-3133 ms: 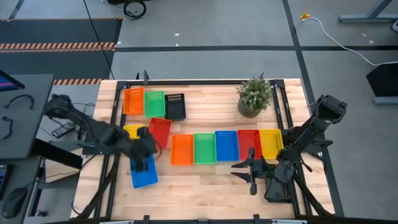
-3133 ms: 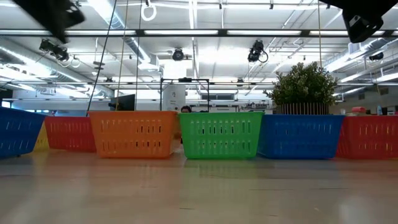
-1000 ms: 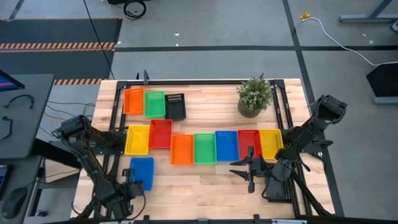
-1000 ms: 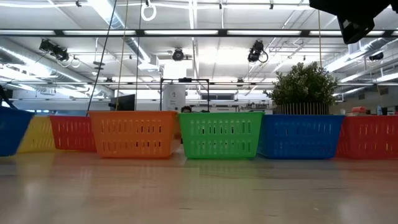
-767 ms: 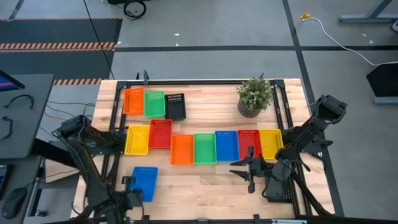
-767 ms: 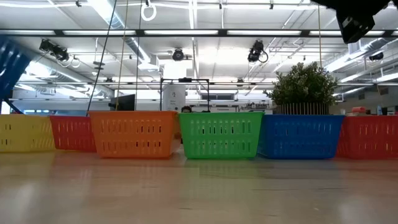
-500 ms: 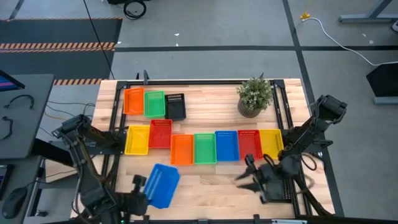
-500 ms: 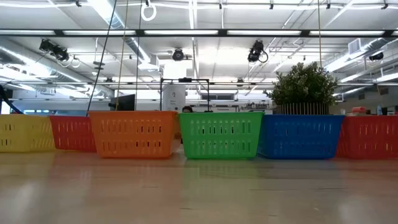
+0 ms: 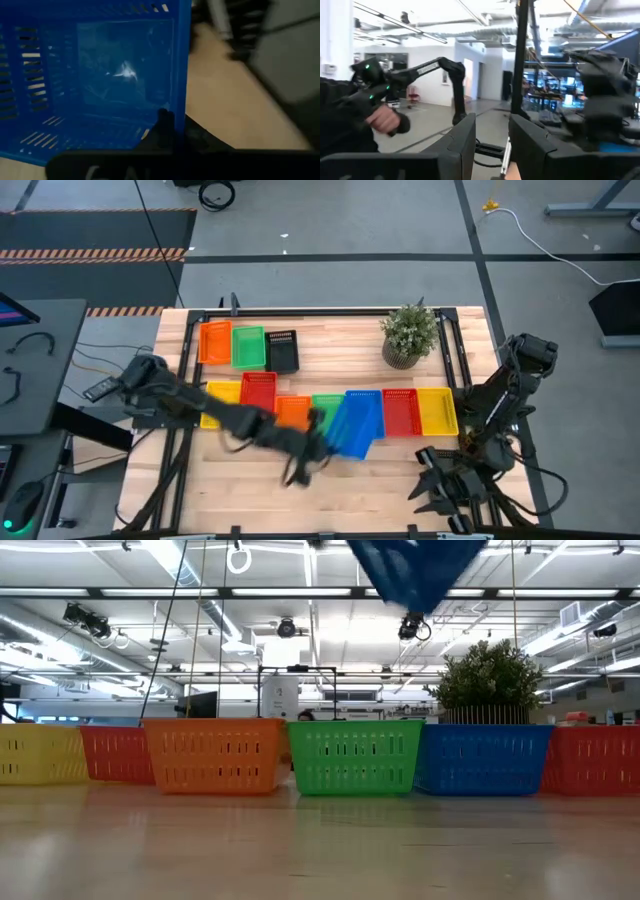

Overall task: Stack baskets by color
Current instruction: Stack the left blue bin on top of the right blue bin

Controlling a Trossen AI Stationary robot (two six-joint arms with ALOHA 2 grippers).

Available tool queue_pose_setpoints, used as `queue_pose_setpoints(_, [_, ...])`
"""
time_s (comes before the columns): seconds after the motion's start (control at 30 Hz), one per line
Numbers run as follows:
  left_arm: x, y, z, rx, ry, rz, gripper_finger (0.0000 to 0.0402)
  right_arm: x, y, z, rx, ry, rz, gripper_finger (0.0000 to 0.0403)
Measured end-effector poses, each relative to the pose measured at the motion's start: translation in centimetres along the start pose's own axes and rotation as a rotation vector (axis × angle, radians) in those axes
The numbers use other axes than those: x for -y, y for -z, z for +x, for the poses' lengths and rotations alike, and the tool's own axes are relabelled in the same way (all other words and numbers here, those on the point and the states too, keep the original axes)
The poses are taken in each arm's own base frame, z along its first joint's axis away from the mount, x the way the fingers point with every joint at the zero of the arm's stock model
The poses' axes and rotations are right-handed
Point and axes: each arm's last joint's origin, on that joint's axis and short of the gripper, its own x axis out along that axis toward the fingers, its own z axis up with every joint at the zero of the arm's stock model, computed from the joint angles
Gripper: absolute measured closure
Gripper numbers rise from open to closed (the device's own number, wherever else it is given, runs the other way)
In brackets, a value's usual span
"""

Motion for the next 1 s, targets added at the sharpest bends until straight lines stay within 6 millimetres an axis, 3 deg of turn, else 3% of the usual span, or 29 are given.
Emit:
queue_pose_setpoints(0.17, [-3.2, 1.0, 4.6, -0.01, -0.083, -0.06, 0.0398, -0.4, -0.1, -0.5, -0.032, 0.074, 0.0, 0.028])
queue_pose_setpoints(0.43, [-3.1, 3.7, 10.3, -0.228, -0.156, -0.091, 0.0398, -0.4, 0.1, -0.5, -0.049, 0.092, -0.01, 0.028])
queue_pose_setpoints(0.53, [-2.8, 4.2, 11.4, -0.284, -0.192, -0.076, 0.0398, -0.4, 0.1, -0.5, -0.057, 0.094, -0.017, 0.028])
queue_pose_setpoints(0.83, [-2.8, 3.0, 11.2, -0.334, -0.191, -0.127, 0.0397, -0.4, 0.4, -0.5, -0.075, 0.098, -0.024, 0.028])
queue_pose_setpoints(1.0, [-2.7, 3.9, 11.4, -0.366, -0.133, -0.173, 0.0397, -0.4, 0.4, -0.5, -0.08, 0.112, -0.023, 0.028])
